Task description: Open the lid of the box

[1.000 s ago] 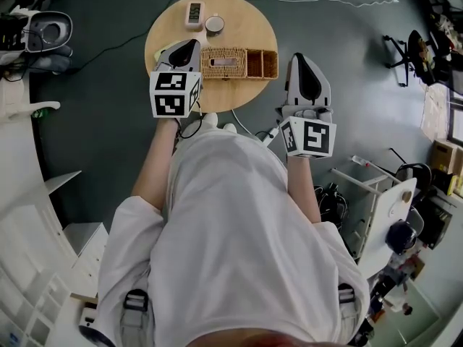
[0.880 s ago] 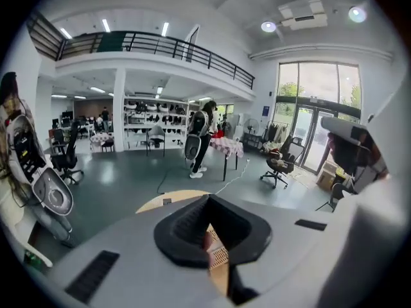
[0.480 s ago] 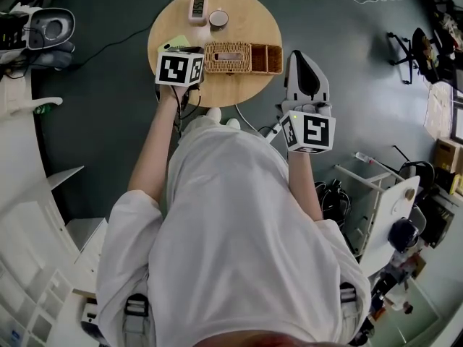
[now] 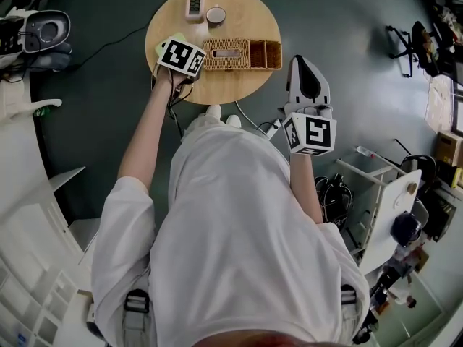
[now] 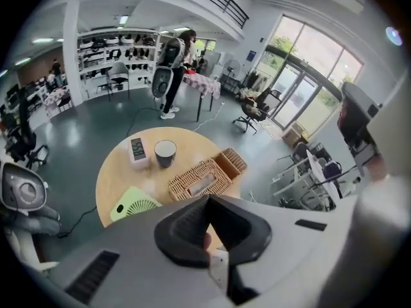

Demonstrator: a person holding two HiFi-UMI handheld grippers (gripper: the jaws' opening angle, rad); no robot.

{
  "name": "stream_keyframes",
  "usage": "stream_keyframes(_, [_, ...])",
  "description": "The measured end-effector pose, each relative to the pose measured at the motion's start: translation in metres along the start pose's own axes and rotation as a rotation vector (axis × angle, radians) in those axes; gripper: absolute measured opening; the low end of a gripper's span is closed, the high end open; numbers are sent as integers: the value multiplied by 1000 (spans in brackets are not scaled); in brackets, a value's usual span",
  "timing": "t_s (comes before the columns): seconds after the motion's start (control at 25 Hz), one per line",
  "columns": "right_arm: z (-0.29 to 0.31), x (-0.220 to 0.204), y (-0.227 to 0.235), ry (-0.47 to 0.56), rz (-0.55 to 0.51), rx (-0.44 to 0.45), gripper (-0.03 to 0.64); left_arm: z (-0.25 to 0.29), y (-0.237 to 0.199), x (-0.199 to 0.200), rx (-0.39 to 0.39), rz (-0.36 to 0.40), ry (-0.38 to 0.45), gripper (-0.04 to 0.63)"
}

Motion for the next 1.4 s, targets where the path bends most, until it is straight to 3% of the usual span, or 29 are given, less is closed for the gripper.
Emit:
stream_keyframes(0.36, [-8,-2,12,-9,4,-31,-2,37,22,2,-118,398,-297,-5])
stream_keyframes(0.64, [-15,-3,15,-24,12,-66,-2,65,37,7,-166,695,-445,-3])
stream_keyframes(0.72, [-18,-6,17,-33,14,-81,-2,76,39,4,-194,737,-473,0])
stream_keyframes(0.88, [-25,-11,24,-56,15,-121,-2,101,41,-4,-232,793,-515,129])
stream_keyframes(1.16, [-30,-20,35,-88,19,-167,-2,137,41,-2,-228,895,-503,252])
stream_keyframes(1.4, [-33,-26,37,-107,8,-173,-2,156,40,7,-205,939,-477,256])
Point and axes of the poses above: the fingertips, and each gripper's own axes: z forward along the fingers, y to its right, x out of its top, the point moved 7 cm from there along -z, backward along the fingers, and after that the axes turned 3 degrees about -x, right-handed, at the moved point
